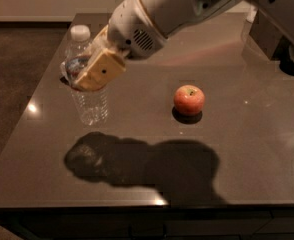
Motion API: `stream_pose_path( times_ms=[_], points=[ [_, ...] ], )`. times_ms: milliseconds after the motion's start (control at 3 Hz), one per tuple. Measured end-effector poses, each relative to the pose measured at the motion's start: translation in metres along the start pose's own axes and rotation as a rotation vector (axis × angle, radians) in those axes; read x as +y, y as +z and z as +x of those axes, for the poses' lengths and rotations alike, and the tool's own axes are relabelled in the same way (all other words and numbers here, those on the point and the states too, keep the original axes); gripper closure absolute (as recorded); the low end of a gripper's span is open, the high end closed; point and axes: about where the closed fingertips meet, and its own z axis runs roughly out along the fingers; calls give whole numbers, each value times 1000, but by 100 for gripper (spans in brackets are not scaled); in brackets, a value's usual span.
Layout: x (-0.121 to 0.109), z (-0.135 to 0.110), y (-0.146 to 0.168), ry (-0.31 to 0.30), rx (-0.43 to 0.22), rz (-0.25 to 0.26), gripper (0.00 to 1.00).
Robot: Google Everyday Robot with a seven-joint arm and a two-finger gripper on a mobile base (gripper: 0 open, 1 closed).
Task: Pick water bottle
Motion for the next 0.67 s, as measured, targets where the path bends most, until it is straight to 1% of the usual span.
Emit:
stream_pose_path(
  times_ms=[333,667],
  points=[
    [-7,-20,-36,-30,-7,-6,100],
    [-7,-23,-39,-34,-9,-7,100]
  ],
)
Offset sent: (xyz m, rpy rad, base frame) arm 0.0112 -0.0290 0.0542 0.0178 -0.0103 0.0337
